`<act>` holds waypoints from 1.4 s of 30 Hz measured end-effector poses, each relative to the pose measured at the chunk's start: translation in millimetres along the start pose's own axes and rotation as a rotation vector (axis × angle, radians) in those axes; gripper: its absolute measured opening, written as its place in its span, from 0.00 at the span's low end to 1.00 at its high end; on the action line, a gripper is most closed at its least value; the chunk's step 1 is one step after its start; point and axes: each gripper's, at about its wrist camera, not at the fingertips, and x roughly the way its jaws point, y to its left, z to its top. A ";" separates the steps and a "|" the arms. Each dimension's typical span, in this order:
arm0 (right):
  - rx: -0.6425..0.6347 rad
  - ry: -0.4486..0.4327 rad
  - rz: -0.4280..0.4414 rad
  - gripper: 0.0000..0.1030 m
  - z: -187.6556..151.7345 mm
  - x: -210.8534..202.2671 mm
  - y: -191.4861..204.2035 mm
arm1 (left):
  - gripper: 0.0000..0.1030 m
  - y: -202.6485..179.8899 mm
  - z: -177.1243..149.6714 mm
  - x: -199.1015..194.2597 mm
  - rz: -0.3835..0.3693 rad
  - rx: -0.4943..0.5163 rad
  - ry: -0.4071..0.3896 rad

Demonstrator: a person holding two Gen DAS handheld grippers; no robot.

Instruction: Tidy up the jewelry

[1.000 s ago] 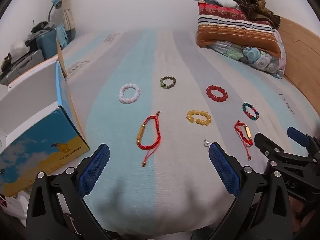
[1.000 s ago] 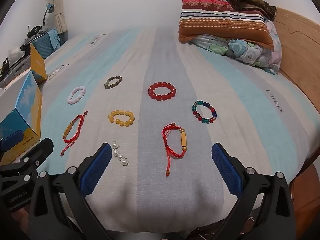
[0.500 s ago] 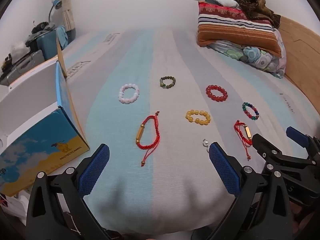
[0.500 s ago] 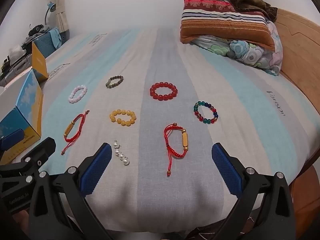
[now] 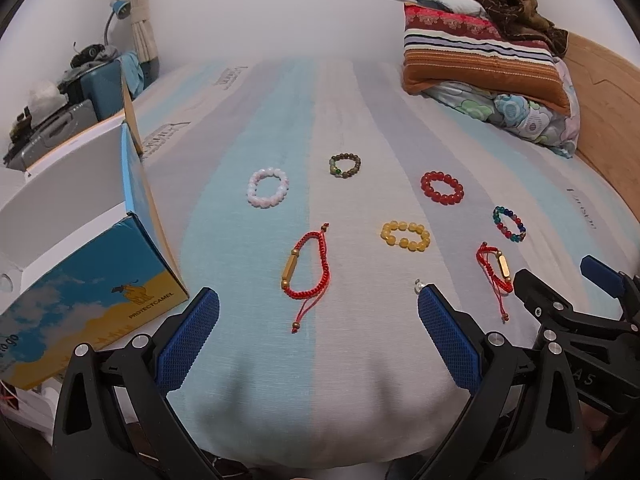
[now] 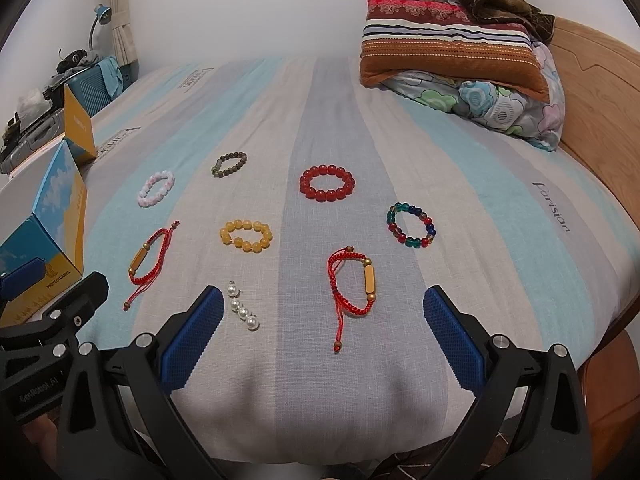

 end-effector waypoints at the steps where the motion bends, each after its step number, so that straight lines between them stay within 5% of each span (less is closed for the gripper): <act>1: 0.002 0.000 0.000 0.93 0.2 -0.4 -0.5 | 0.95 0.3 -0.7 -0.1 0.001 0.000 -0.001; 42: -0.001 -0.013 -0.006 0.93 3.2 -7.5 -6.6 | 0.95 -3.0 -1.5 -3.2 0.016 0.014 -0.015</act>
